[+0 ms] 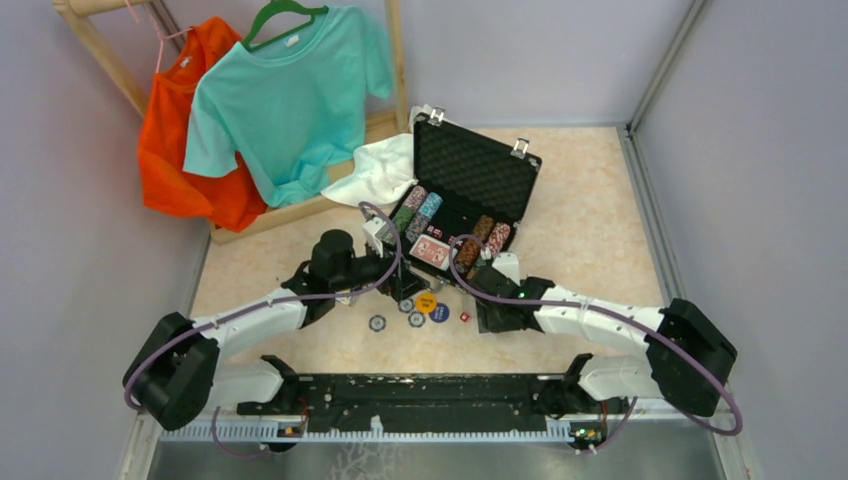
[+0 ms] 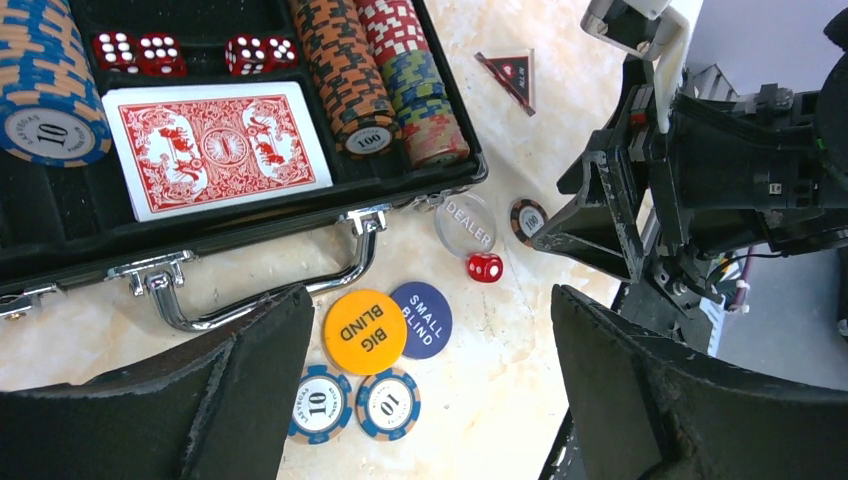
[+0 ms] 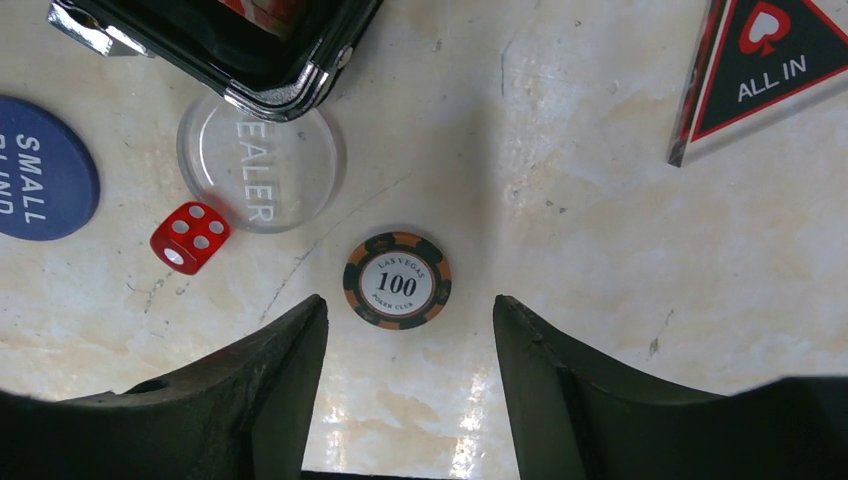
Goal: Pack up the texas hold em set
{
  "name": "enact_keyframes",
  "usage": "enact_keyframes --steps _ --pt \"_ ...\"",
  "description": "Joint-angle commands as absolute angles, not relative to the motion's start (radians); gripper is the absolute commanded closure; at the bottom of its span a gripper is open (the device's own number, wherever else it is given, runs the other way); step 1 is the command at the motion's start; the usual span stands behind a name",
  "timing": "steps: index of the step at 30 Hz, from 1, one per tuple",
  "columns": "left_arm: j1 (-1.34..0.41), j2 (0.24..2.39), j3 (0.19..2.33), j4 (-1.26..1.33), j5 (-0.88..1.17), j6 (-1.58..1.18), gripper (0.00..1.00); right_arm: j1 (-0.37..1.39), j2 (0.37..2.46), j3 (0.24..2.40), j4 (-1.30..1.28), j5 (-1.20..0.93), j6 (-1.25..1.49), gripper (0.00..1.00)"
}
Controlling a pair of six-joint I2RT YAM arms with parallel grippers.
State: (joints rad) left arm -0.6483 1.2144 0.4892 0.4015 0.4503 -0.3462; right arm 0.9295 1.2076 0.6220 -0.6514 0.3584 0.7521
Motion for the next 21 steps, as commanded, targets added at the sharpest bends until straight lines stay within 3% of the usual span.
enact_keyframes --steps 1,13,21 --pt "-0.650 1.223 0.480 0.399 0.442 -0.329 0.06 0.940 1.228 0.625 -0.563 0.370 0.763 0.38" --pt "-0.649 1.199 0.452 0.417 0.444 -0.333 0.06 0.941 1.273 0.561 -0.488 0.375 0.778 0.42" --pt "-0.648 1.212 0.451 0.427 0.455 -0.335 0.05 0.941 1.240 0.538 -0.485 0.354 0.794 0.53"
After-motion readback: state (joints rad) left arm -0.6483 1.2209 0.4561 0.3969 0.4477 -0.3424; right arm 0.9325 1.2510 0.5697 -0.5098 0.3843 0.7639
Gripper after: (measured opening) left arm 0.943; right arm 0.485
